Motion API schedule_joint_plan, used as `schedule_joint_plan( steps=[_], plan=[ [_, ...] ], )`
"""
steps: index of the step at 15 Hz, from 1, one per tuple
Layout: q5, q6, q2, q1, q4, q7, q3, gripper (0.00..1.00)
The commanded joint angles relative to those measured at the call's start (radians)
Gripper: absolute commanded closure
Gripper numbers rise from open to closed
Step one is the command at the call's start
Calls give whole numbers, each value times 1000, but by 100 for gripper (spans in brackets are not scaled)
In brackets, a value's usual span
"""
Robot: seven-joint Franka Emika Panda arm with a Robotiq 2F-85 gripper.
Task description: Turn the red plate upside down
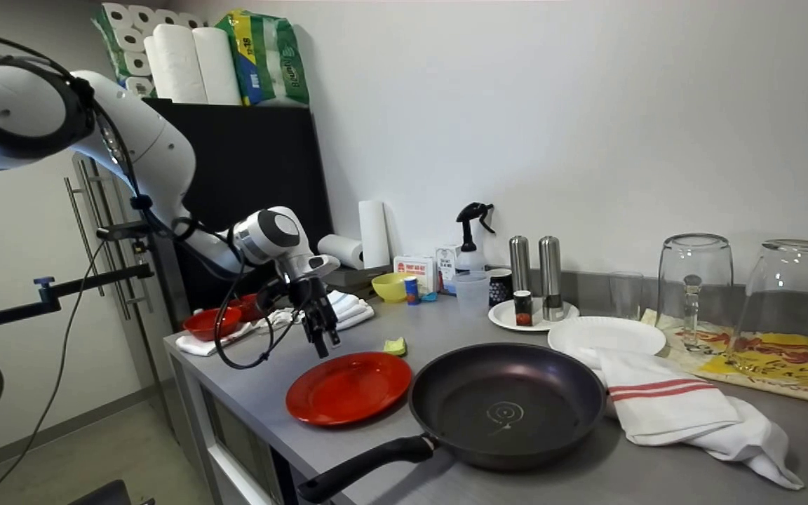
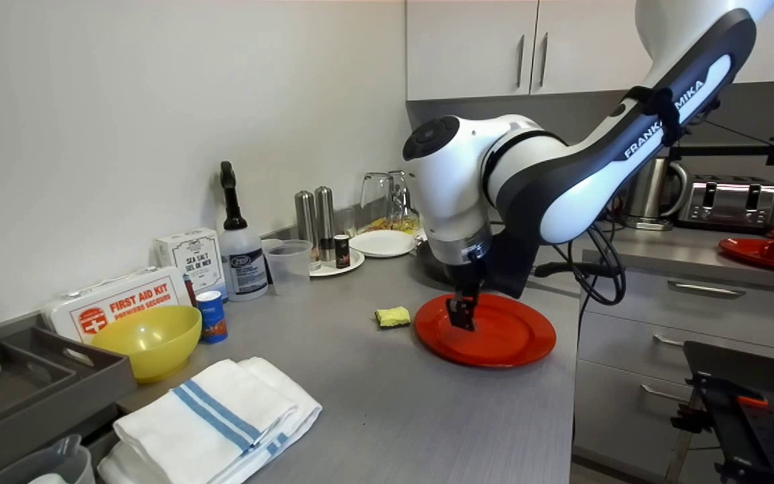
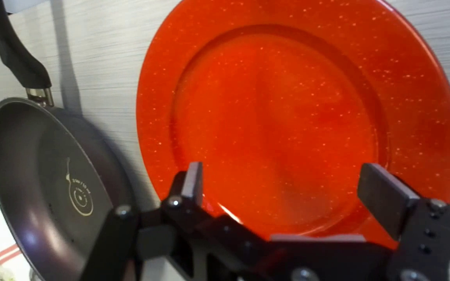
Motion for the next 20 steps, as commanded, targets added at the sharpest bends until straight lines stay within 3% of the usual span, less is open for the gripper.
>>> schedule_joint_plan(
  steps=[1,5,11,20],
  plan=[
    [46,-12,12,54,-27,51,48,0],
    [144,-30,46,108,8,86,100,0],
    [154,-22,57,144,20,109,96,0],
    [9,3,83,163,13,145,51,0]
  ],
)
